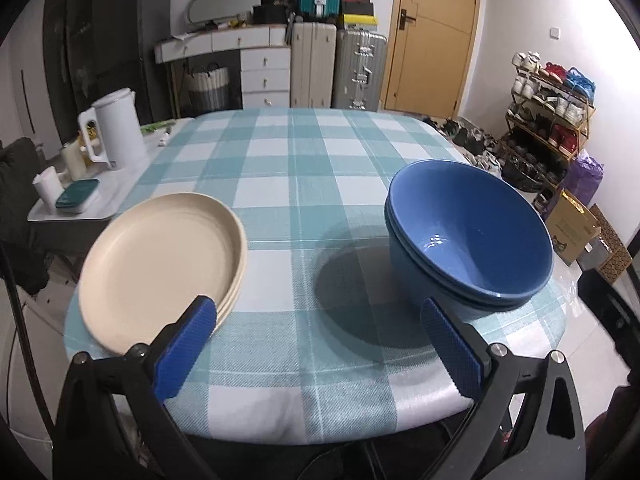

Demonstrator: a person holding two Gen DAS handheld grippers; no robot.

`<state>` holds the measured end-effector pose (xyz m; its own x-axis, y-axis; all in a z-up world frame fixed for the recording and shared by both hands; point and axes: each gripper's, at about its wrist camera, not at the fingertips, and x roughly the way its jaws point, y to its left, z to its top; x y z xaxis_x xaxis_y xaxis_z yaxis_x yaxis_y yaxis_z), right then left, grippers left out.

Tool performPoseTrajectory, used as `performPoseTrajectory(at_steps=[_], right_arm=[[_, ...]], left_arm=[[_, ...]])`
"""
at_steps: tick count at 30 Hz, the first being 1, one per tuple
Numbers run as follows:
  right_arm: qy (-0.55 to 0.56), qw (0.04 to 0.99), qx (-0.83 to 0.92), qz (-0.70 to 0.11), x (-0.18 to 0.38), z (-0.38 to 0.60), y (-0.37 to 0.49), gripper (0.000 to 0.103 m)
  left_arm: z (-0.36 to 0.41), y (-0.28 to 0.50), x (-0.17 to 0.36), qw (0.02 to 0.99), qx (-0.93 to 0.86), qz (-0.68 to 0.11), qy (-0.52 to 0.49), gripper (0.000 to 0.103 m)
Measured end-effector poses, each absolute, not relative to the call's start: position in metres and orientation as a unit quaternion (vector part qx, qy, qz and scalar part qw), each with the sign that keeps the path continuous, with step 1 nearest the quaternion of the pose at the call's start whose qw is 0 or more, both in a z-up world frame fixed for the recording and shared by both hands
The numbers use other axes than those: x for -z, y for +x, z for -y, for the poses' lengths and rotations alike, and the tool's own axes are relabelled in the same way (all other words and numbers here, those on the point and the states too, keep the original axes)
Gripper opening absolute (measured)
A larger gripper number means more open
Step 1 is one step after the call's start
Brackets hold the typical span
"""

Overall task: Organize plates and bowls
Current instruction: 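Withdraw both grippers and bring them to the rim of the bowl stack, then grasp the rim of the nested blue bowls with the left gripper while the right gripper grips it too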

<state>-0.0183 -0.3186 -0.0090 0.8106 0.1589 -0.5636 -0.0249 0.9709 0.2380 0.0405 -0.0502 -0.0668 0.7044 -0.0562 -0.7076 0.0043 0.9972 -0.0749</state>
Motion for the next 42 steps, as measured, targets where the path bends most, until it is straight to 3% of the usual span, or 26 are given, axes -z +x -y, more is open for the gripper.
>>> performPoseTrajectory(at_steps=[9, 14, 28, 30, 32, 33, 35, 37, 39, 41, 42], right_arm=[[0.177, 0.914, -0.052, -0.360, 0.018, 0.362, 0.042, 0.101], [0.211, 0.892, -0.068, -0.395, 0.030, 0.372, 0.074, 0.101], [0.292, 0.822, -0.089, -0.481, 0.067, 0.391, 0.138, 0.101], [0.307, 0.807, -0.094, -0.497, 0.075, 0.394, 0.143, 0.096], [0.308, 0.795, -0.097, -0.513, 0.079, 0.394, 0.145, 0.079], [0.303, 0.792, -0.098, -0.521, 0.080, 0.393, 0.147, 0.077], [0.277, 0.788, -0.098, -0.542, 0.080, 0.388, 0.151, 0.074], [0.241, 0.787, -0.104, -0.559, 0.078, 0.381, 0.156, 0.068], [0.180, 0.801, -0.094, -0.564, 0.071, 0.372, 0.158, 0.067], [0.109, 0.812, -0.092, -0.567, 0.063, 0.358, 0.160, 0.067], [0.093, 0.811, -0.089, -0.571, 0.062, 0.354, 0.161, 0.067]], left_arm=[[0.061, 0.101, 0.068, 0.891, 0.057, -0.446, -0.065, 0.103], [0.071, 0.110, 0.061, 0.893, 0.061, -0.443, -0.052, 0.103], [0.093, 0.177, 0.087, 0.814, 0.146, -0.558, -0.059, 0.101], [0.095, 0.184, 0.087, 0.808, 0.154, -0.567, -0.041, 0.099], [0.097, 0.189, 0.087, 0.802, 0.166, -0.573, -0.031, 0.098], [0.098, 0.193, 0.088, 0.794, 0.172, -0.583, -0.018, 0.098], [0.100, 0.198, 0.089, 0.786, 0.171, -0.594, 0.000, 0.088], [0.103, 0.205, 0.093, 0.773, 0.179, -0.608, 0.016, 0.088], [0.105, 0.210, 0.098, 0.761, 0.189, -0.621, 0.016, 0.079], [0.106, 0.213, 0.104, 0.745, 0.197, -0.637, 0.013, 0.063], [0.107, 0.215, 0.107, 0.735, 0.203, -0.646, 0.014, 0.061]])
